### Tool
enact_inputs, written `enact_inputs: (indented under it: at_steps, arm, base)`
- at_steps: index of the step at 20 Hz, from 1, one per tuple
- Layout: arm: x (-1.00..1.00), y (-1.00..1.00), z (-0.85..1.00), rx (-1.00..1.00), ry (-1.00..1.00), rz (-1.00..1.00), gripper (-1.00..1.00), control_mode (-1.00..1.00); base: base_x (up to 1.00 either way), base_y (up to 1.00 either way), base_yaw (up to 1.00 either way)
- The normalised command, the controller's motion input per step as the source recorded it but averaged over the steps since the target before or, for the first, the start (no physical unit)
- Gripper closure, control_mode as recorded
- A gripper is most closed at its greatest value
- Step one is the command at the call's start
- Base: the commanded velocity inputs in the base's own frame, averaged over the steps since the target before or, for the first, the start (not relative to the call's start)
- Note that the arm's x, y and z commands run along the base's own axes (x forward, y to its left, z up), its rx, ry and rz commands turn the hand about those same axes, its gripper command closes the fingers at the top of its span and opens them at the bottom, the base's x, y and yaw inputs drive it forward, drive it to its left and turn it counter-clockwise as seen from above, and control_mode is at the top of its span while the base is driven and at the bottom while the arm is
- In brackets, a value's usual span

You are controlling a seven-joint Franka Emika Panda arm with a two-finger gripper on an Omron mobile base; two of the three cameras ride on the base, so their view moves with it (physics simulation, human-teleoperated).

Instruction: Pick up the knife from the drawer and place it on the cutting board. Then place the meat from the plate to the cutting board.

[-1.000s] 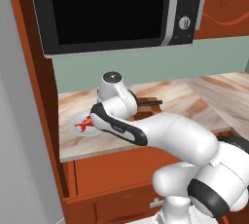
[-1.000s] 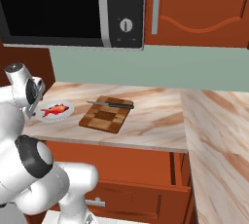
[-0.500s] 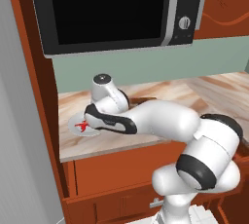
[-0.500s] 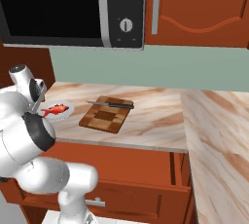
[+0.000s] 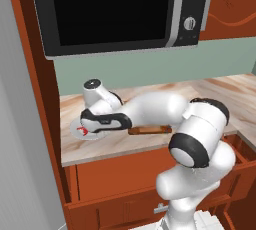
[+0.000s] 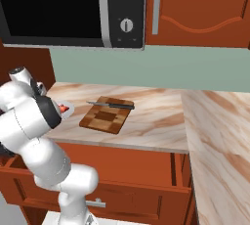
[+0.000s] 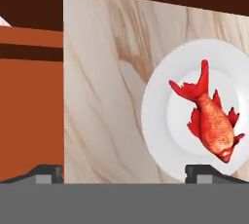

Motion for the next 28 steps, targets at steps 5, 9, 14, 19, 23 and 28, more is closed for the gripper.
enact_inputs:
  at_steps: [5, 9, 14, 19, 23, 28]
  arm:
    - [0.35, 0.16, -0.3, -0.09, 0.09, 0.0, -1.0, -1.0]
    - [0.38, 0.09, -0.21, -0.08, 0.05, 0.0, -1.0, -1.0]
    - [0.39, 0.03, -0.13, -0.07, 0.03, 0.0, -1.0, -1.0]
    - [0.35, 0.0, -0.12, -0.05, 0.0, 0.0, -1.0, -1.0]
    - [0.25, 0.0, -0.18, -0.04, 0.02, 0.0, -1.0, -1.0]
    - [0.08, 0.0, -0.3, -0.03, 0.03, 0.0, -1.0, -1.0]
  base:
    - [0.0, 0.0, 0.0]
    - [0.0, 0.0, 0.0]
    - [0.0, 0.0, 0.0]
    - [0.0, 0.0, 0.0]
    - [0.0, 0.0, 0.0]
    - [0.0, 0.0, 0.0]
